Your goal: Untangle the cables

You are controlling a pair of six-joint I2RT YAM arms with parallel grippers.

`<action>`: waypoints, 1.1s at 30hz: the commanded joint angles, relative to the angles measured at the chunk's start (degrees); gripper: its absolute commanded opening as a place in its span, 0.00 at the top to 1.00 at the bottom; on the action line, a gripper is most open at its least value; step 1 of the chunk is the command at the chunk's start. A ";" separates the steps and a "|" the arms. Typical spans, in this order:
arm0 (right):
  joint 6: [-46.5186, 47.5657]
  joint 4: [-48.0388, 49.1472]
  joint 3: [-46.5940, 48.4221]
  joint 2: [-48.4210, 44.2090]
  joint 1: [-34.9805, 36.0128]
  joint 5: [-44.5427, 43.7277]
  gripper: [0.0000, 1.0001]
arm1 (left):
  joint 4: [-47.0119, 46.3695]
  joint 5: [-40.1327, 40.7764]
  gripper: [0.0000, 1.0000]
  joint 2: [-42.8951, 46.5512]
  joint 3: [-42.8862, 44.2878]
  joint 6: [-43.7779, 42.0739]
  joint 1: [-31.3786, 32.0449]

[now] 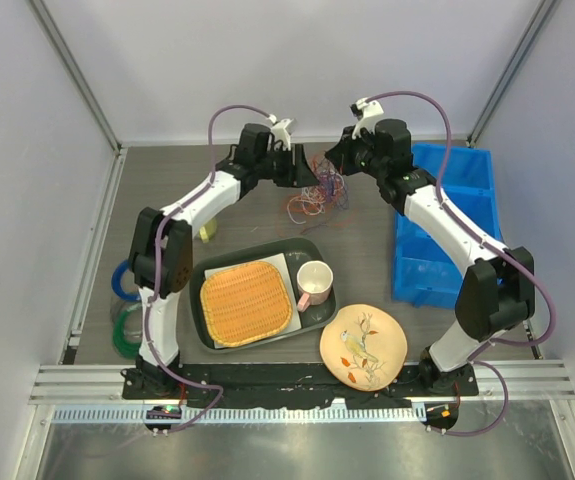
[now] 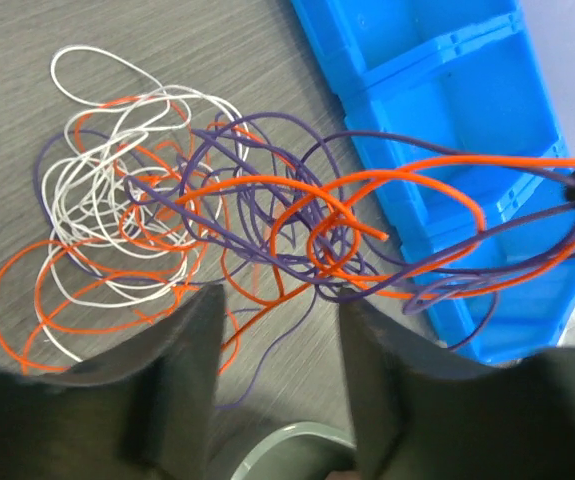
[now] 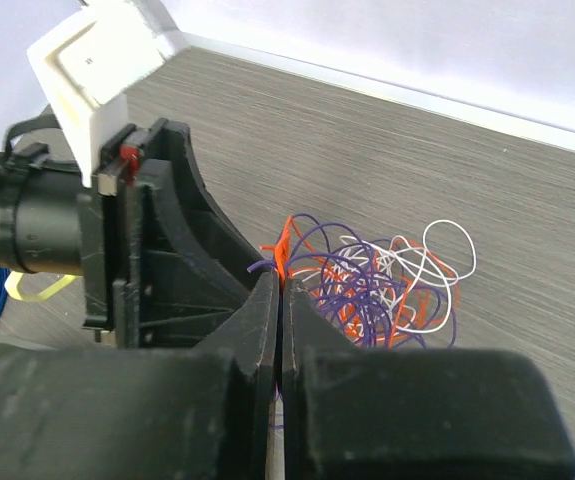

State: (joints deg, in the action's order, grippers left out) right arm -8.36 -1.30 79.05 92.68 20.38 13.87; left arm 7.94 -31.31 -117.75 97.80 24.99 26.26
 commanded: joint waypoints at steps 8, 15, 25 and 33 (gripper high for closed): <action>-1.49 -3.87 3.31 -2.42 -1.31 -4.10 0.99 | 3.92 6.58 1.00 3.04 -0.49 -5.30 0.28; 2.82 -11.96 6.20 -2.77 -1.66 -24.72 0.90 | 6.64 39.71 1.00 13.86 -5.95 -6.18 -1.38; 4.14 -17.24 6.38 -3.83 -1.66 -28.28 0.79 | 11.21 53.36 1.00 19.22 -2.26 -9.52 -4.02; 6.77 -18.30 6.65 -4.09 -1.75 -15.17 0.58 | 4.89 38.71 1.00 26.61 -10.17 -8.12 -4.55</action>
State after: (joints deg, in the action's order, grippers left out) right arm -4.29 -20.05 83.37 91.37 18.87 -12.40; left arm 17.39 15.62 -96.44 89.43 16.88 21.80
